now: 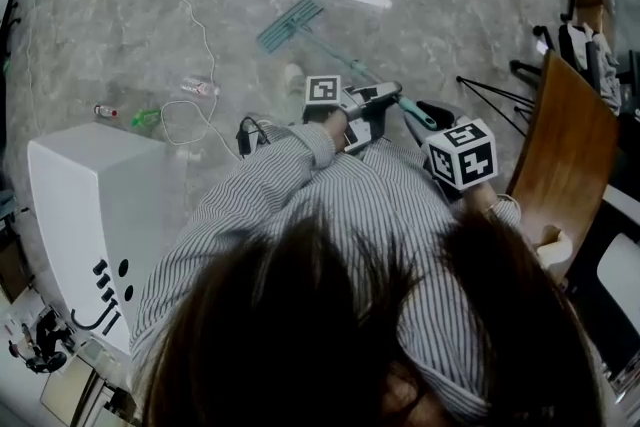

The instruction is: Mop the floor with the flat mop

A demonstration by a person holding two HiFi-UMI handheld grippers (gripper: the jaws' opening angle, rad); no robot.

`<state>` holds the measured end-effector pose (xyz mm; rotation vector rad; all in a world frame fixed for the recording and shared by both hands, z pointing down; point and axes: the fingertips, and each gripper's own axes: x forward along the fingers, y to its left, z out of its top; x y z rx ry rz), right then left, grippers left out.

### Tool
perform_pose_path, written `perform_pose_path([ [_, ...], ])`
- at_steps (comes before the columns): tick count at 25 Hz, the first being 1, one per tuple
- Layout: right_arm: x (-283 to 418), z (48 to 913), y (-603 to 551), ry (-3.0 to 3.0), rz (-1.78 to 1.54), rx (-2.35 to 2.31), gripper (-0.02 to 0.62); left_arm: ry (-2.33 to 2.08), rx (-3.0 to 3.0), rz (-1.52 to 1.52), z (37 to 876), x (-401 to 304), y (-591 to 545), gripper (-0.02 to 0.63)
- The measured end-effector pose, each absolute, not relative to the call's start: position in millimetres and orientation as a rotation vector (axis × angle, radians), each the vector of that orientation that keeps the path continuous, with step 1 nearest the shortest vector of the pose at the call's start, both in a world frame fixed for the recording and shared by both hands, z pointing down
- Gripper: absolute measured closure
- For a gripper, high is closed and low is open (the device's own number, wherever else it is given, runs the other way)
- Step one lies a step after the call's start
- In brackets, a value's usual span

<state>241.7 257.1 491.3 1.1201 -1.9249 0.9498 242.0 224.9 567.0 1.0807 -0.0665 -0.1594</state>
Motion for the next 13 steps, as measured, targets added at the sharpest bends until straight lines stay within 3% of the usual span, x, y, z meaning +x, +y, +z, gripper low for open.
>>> perform_pose_path([
  [13, 240.2, 489.4, 254.6, -1.929, 0.953, 1.126, 0.482, -0.078, 1.068, -0.202, 565.1, 239.5, 222.7, 0.413],
])
